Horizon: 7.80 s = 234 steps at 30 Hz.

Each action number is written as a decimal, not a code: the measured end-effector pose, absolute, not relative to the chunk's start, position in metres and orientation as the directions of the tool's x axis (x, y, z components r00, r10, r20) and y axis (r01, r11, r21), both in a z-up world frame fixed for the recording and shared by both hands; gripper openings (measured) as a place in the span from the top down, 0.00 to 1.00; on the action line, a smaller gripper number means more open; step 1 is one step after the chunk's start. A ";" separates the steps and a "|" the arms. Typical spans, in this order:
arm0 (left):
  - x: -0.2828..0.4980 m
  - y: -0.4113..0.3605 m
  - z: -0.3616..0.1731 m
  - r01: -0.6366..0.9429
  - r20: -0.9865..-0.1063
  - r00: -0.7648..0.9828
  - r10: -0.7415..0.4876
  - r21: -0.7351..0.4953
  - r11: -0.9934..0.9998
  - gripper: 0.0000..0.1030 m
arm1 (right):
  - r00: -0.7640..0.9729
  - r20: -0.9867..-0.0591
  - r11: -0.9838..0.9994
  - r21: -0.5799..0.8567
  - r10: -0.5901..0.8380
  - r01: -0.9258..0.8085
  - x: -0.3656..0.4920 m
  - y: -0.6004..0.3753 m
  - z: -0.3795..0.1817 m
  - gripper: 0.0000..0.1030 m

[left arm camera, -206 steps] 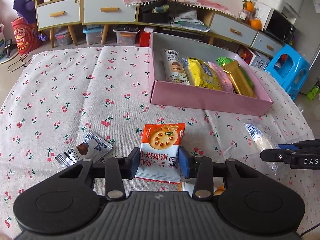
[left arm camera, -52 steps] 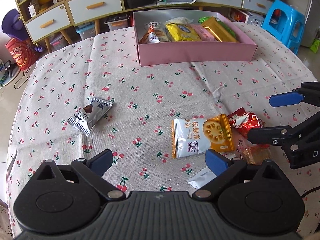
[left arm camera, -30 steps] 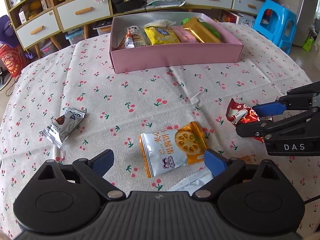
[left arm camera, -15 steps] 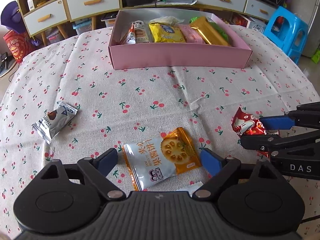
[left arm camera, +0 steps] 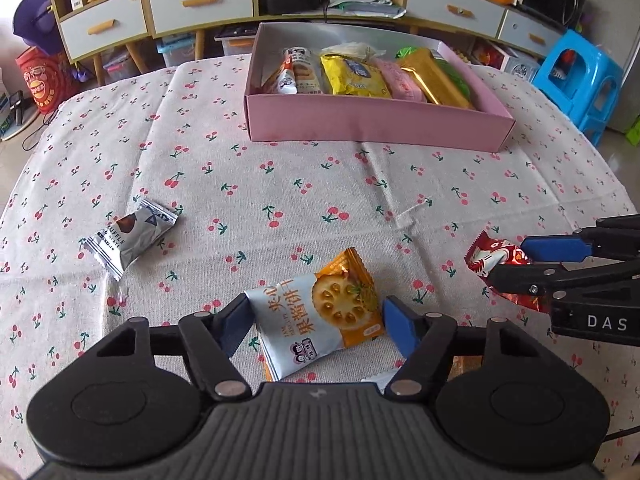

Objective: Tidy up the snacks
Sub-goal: 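Grasp the orange-white biscuit pack with the left tool while the right tool grasps the red candy bag, then carry the biscuit pack and red candy bag over the pink box, then open both tools to drop the snacks into the box, then move both open tools back over the remaining snacks on the table, then grasp the white biscuit pack with the left tool while the right tool grasps the wafer block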

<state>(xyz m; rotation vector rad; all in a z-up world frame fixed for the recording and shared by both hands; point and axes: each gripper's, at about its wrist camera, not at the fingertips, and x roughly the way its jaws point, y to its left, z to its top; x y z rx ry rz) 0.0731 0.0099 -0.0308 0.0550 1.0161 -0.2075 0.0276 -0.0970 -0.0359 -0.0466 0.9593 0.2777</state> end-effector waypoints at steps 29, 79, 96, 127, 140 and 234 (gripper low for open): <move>0.082 0.020 -0.024 0.149 -0.850 0.502 -0.162 -0.099 0.984 0.36 | 0.486 -0.854 0.956 0.041 0.185 -0.290 0.034 -0.078 -0.043 0.67; 0.188 0.012 0.011 0.098 -0.638 0.718 -0.277 -0.302 0.948 0.35 | 0.645 -0.680 0.849 0.520 0.350 0.088 0.159 -0.141 -0.003 0.72; 0.192 0.009 0.002 0.059 -0.653 0.720 -0.234 -0.280 0.958 0.16 | 0.652 -0.693 0.862 0.493 0.309 0.116 0.161 -0.145 -0.013 0.53; 0.124 0.042 0.034 0.043 -0.716 0.666 -0.209 -0.242 0.969 0.03 | 0.662 -0.673 0.925 0.369 0.330 -0.087 0.081 -0.139 0.042 0.17; 0.074 0.053 0.023 0.122 -0.733 0.633 -0.249 -0.224 0.967 0.01 | 0.618 -0.710 0.939 0.293 0.338 -0.177 0.035 -0.130 0.028 0.13; 0.035 0.063 -0.028 0.074 -0.839 0.515 -0.176 -0.161 0.984 0.60 | 0.502 -0.800 0.887 0.080 0.329 -0.455 0.009 -0.071 -0.038 0.65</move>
